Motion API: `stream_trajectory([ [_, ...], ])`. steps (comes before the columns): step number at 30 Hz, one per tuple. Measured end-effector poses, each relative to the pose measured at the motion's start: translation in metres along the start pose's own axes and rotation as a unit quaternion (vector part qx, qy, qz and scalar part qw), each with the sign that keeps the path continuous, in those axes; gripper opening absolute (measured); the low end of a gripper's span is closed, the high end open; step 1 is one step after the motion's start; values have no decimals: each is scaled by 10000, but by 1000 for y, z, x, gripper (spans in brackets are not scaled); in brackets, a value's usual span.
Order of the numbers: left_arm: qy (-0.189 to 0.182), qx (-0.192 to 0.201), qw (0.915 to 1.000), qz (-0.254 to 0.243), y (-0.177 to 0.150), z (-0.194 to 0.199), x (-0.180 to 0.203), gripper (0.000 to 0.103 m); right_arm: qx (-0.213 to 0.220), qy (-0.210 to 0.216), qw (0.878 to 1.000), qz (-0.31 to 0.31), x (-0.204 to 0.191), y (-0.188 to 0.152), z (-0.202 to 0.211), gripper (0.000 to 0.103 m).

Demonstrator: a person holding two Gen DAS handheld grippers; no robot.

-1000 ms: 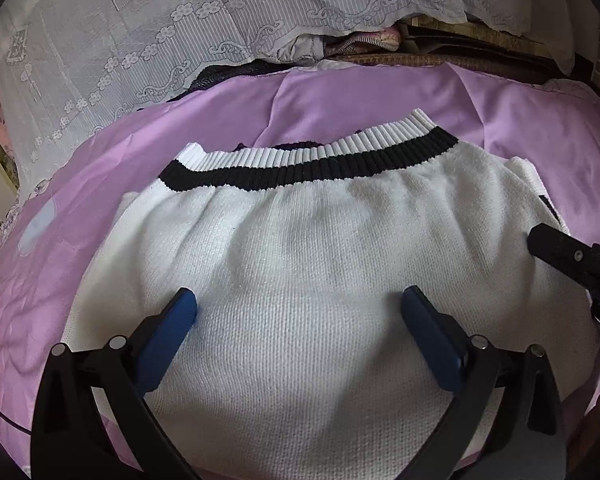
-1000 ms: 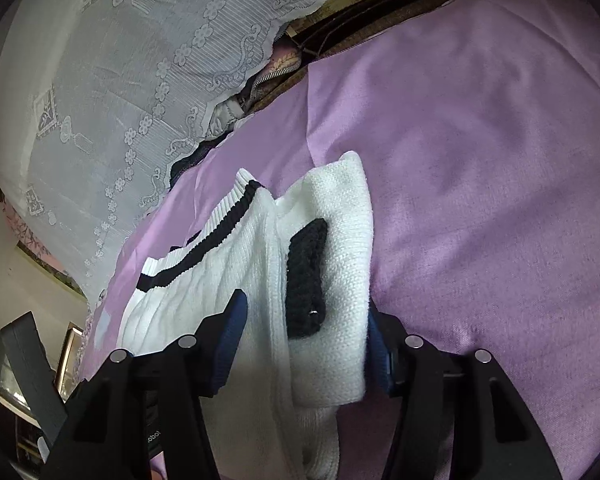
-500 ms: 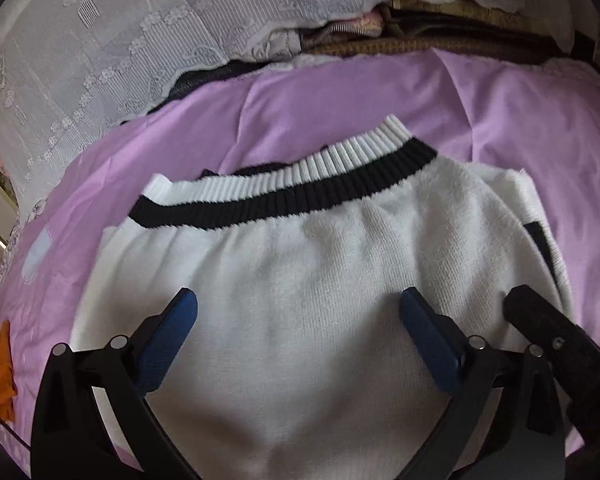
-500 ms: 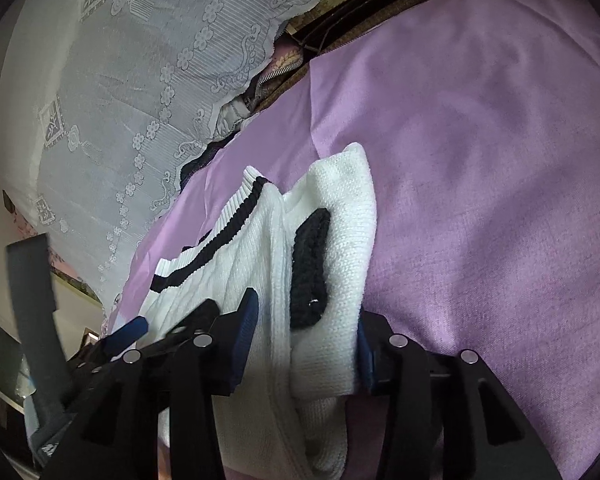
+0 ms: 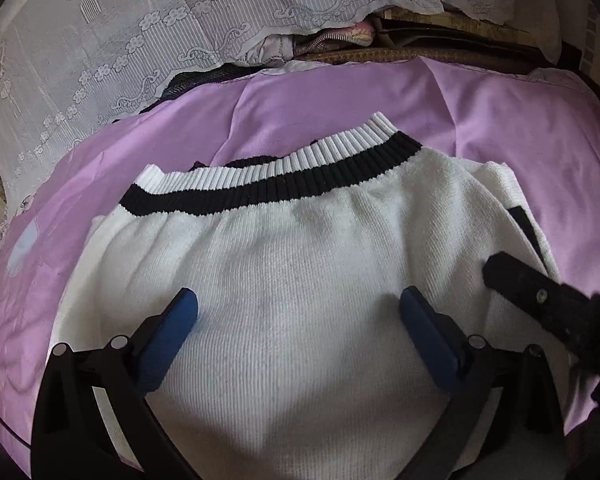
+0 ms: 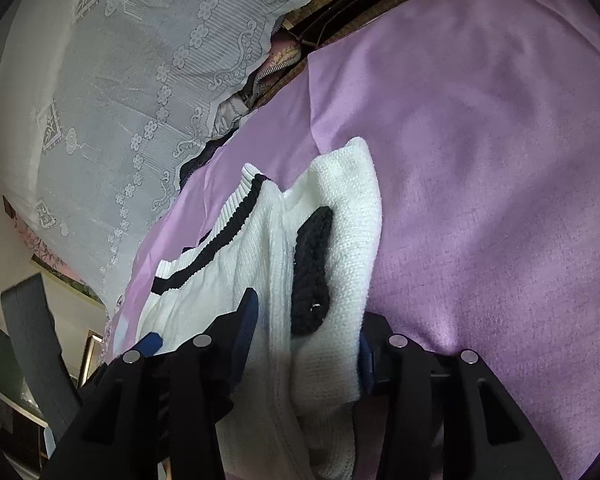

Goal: Fold small clothes
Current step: 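Grasp the sweater side edge with the right gripper and lift it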

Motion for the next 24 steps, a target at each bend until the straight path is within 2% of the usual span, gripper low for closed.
stream_trajectory([
  [4,206,187,9993,-233,-2,6,4,99,155,177,9996,-174,1,3,6,25],
  [6,186,243,9993,-229,0,9,4,99,311,155,9994,89,-10,4,12,24],
  [10,-133,245,9996,85,8,10,-6,99,653,101,9941,857,-48,5,29,24],
  [14,-433,261,9964,677,23,15,-32,99,805,-27,9876,1348,-79,3,37,24],
  [19,-466,362,9952,779,35,18,-62,99,809,-140,9842,1571,-112,4,33,24],
  [24,-384,473,9929,1026,38,20,-111,99,710,-228,9792,1885,-158,-5,17,24],
])
Point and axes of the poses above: each gripper's, at about its wrist camera, not at the fingertips, and z roughly against the way its jaws point, x to its right, y to its top, the point moved 8 cm from there along -z, roughly the way its jaws point, and after that the axes turned 5 degrees about x, right-handed, at the moved point
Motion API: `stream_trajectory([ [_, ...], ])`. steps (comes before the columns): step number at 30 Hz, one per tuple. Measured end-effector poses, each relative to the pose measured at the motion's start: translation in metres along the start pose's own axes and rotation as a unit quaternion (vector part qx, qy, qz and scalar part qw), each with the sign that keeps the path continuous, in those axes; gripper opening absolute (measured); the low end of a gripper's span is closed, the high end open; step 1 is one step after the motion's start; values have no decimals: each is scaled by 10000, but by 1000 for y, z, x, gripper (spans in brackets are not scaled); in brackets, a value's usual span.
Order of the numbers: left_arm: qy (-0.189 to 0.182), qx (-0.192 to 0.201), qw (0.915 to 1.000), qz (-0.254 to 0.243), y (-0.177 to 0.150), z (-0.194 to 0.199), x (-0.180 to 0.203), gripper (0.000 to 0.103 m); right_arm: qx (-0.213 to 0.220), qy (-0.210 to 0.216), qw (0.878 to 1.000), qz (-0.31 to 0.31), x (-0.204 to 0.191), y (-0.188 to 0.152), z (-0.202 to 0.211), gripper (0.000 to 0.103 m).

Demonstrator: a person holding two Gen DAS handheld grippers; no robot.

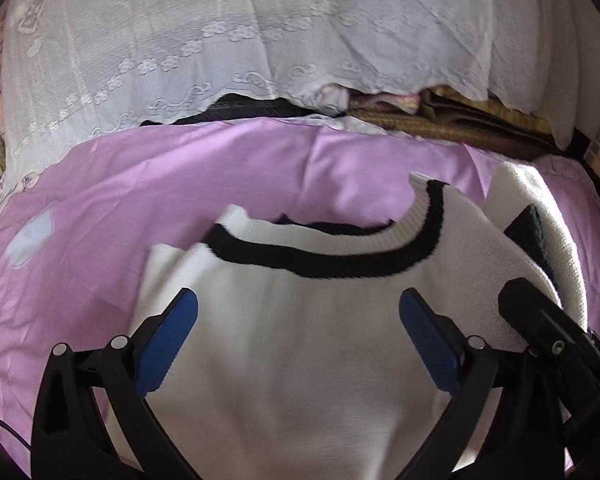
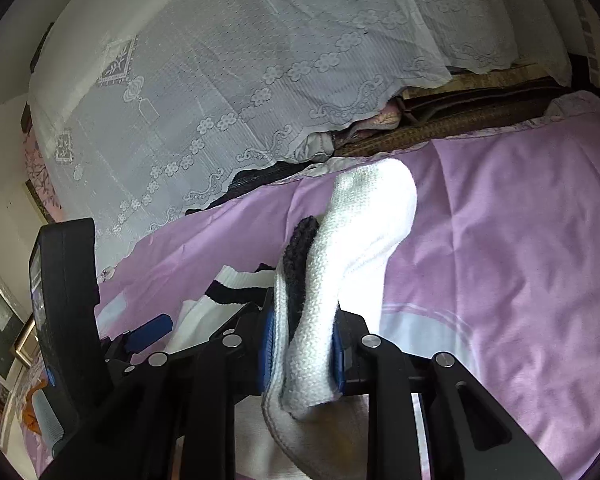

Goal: Fold small clothes
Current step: 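Grasp the sweater side edge with the right gripper and lift it, then fold the lifted side over the sweater body with the right gripper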

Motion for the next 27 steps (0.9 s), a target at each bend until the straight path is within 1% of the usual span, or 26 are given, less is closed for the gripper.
stream_trajectory([
  [4,-230,-35,9983,533,2,2,-42,98,-68,-40,9990,439,-45,2,-7,24],
  [6,-362,-76,9955,868,4,5,-65,98,-92,-9,9980,619,-71,4,-9,24],
  [8,-378,-81,9927,1142,6,8,-89,98,-164,85,9974,700,-97,5,-13,24],
  [12,-76,-29,9894,1452,3,15,-138,98,-280,220,9953,900,-148,0,-28,24],
  [14,115,-75,9885,1507,-6,10,-162,98,-400,270,9943,952,-167,-13,-41,24],
  [18,566,-528,9840,1608,-41,-12,-198,98,-774,234,9914,1025,-185,-53,-74,24],
  [20,691,-762,9797,1721,-55,-23,-205,98,-825,171,9905,1087,-187,-67,-82,24],
  [23,959,-649,9812,1543,-56,-19,-202,97,-757,107,9903,1162,-188,-72,-84,24],
  [27,981,-610,9837,1378,-57,-17,-199,98,-760,113,9898,1198,-188,-76,-83,24],
])
Point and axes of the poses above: each gripper's, at about its wrist camera, not at the fingertips, and z roughly against the way its jaws point, x to its right, y to its top, the point moved 8 cm from there along -z, roughly the way its jaws point, and after that the axes turned 5 degrees about x, right-handed, at the moved point
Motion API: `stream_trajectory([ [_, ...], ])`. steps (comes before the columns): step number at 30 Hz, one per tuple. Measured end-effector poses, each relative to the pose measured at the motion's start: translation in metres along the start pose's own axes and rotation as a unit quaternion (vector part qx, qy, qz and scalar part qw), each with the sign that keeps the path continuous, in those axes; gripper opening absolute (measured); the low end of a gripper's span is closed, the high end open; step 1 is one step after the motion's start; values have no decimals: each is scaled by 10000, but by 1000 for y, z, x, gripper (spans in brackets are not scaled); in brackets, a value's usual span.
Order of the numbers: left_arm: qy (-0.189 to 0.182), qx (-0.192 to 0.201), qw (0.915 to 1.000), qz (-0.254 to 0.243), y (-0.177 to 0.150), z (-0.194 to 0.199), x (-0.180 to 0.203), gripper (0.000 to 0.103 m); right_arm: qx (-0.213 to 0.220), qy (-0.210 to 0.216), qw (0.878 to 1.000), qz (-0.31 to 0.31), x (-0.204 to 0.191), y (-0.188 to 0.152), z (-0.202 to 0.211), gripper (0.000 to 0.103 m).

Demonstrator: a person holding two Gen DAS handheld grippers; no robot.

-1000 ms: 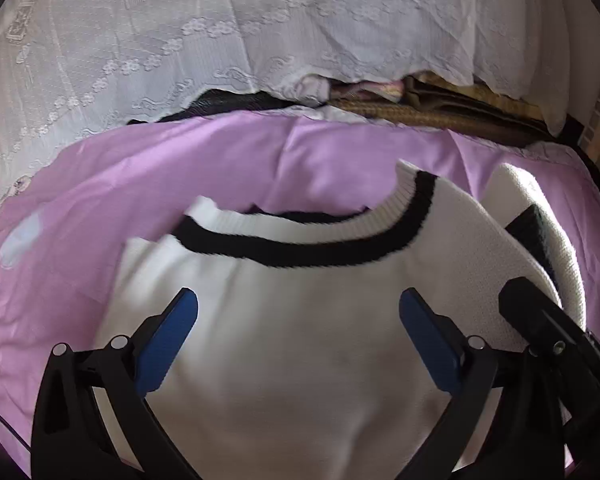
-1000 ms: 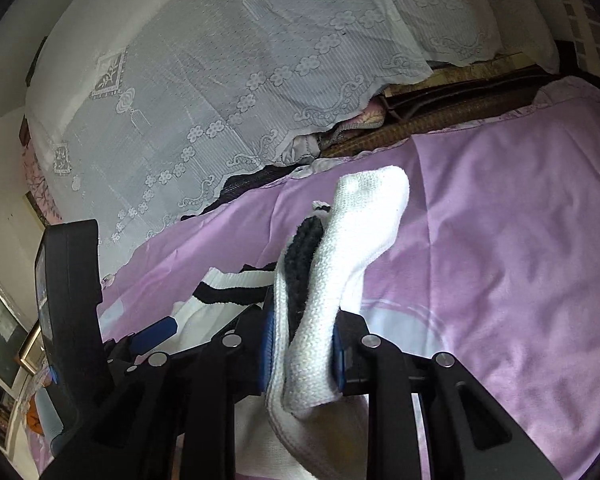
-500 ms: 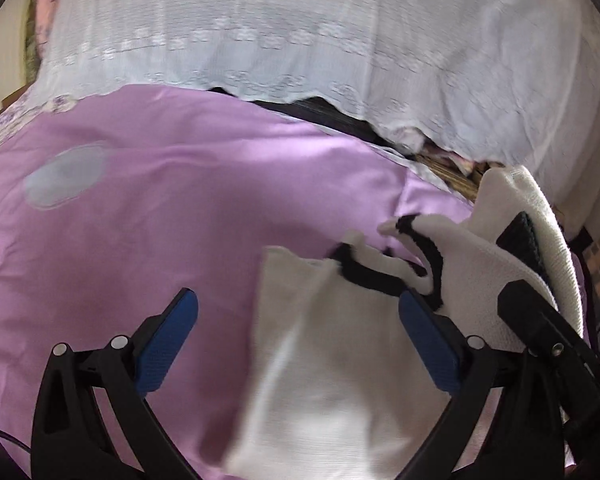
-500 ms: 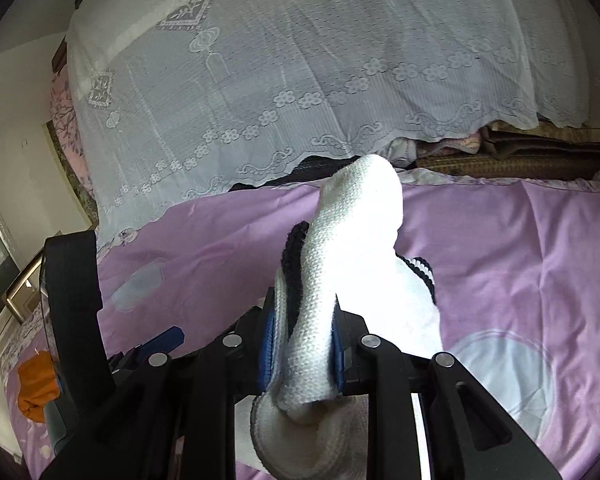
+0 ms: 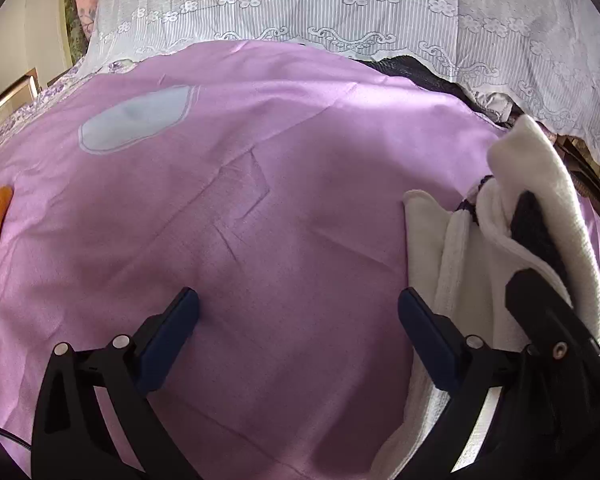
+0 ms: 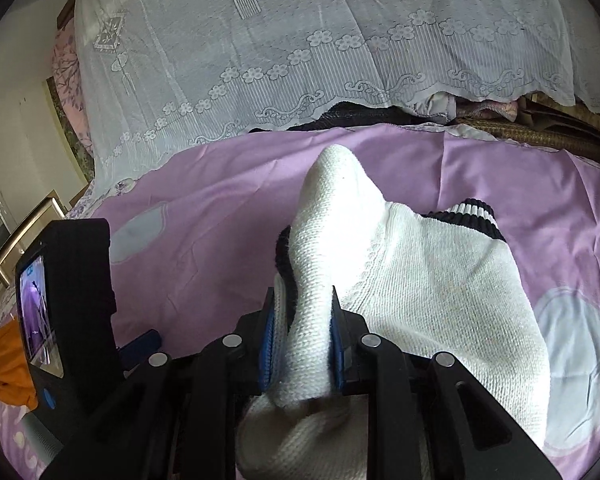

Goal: Fold small clothes
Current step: 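Fold the lifted side over the sweater body with the right gripper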

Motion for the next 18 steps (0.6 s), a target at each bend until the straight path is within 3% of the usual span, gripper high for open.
stream_trajectory([
  [9,269,-52,9996,4,-10,10,-12,98,149,328,9985,-402,5,-13,2,26],
  [12,558,-249,9981,92,-16,5,-25,98,-180,776,9957,-473,1,-22,-7,42],
  [15,451,-307,9981,293,-17,6,-35,98,-290,1217,9913,-417,-8,-25,-7,57],
  [18,383,-242,9981,417,-16,11,-38,98,-286,1560,9861,-488,-13,-21,7,57],
])
Point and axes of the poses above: each gripper's, at about its wrist camera, not at the fingertips, and z roughly against the way its jaws point, x to its right, y to its top, the point moved 8 cm from there along -z, roughly the way its jaws point, and after that the axes turned 5 degrees about x, right-handed, at the moved point
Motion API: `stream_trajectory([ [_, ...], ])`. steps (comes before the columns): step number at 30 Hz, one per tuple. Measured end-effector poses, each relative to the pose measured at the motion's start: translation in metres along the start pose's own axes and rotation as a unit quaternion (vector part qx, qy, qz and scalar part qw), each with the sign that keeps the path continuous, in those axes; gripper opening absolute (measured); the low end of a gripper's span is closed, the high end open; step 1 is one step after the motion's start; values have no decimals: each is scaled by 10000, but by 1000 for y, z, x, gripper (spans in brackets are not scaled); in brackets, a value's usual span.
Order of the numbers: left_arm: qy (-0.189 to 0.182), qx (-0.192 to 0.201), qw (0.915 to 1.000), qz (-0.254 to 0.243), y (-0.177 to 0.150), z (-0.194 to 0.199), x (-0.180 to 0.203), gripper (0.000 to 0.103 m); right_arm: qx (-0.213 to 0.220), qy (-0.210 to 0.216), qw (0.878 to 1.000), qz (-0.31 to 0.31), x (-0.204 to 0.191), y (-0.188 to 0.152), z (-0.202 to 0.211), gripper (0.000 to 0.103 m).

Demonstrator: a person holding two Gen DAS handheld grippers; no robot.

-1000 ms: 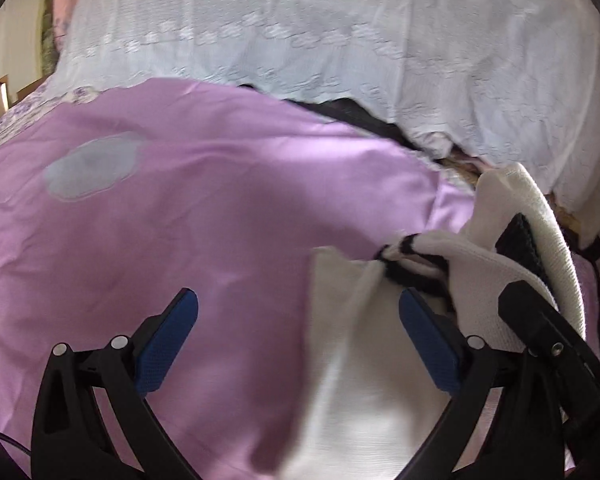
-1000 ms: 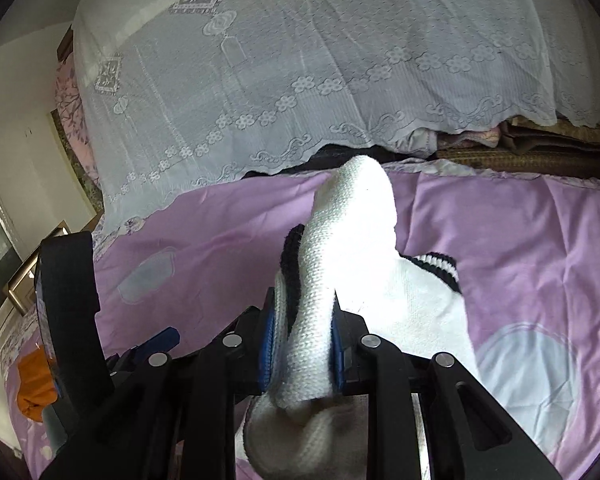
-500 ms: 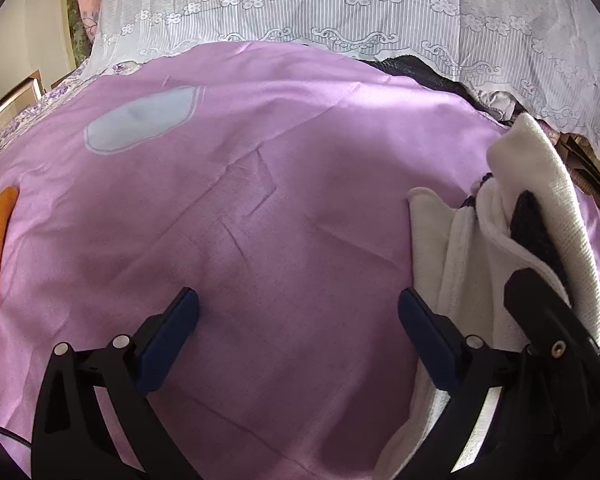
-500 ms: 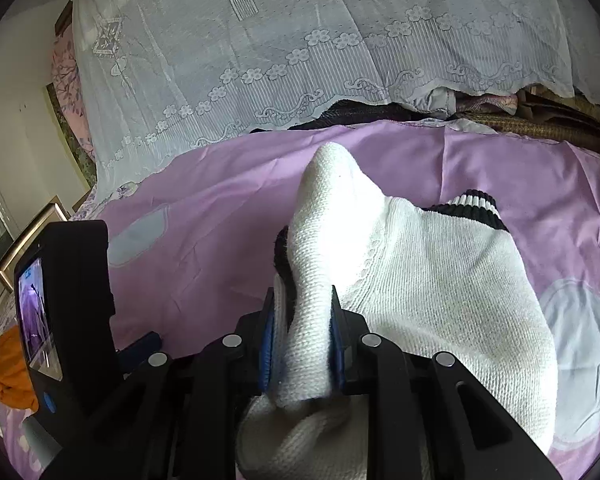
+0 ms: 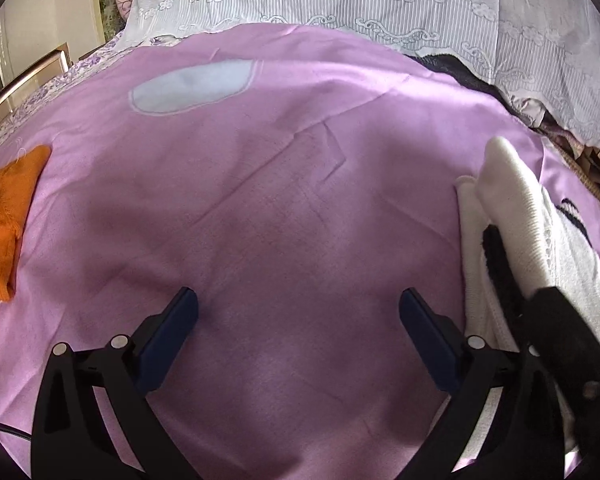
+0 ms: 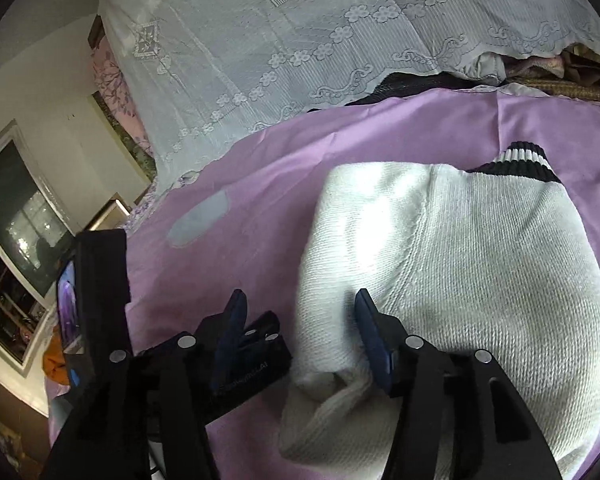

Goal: Fold small clothes
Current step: 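Fold the lifted side over the sweater body with the right gripper, then lay the folded side down and open the right gripper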

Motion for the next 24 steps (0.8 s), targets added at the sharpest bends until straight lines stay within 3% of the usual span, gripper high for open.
stream_trajectory([
  [4,-345,156,9986,372,9,15,-9,98,293,455,9984,-154,-5,21,37,52],
  [8,-780,507,9938,614,22,44,-7,98,735,-229,9962,399,13,38,75,51],
  [11,-1109,545,9917,351,22,59,13,98,642,-954,9895,878,37,29,83,50],
  [13,-1154,512,9920,-14,17,63,31,98,448,-1207,9864,1026,53,17,80,50],
  [15,-950,549,9929,-468,9,64,49,98,369,-1342,9832,1181,60,5,81,49],
  [18,-236,577,9928,-1021,0,53,58,99,339,-1551,9754,1528,56,-6,83,55],
  [24,899,174,9889,-1170,-10,11,35,99,-379,-1597,9650,2046,39,-57,48,60],
])
Point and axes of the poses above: each gripper's, at about its wrist camera, not at the fingertips, and z roughly against the way its jaws point, x to its right, y to its top, the point moved 8 cm from there along -z, roughly the way its jaws point, and after that the axes turned 5 degrees about x, right-handed, at the moved point
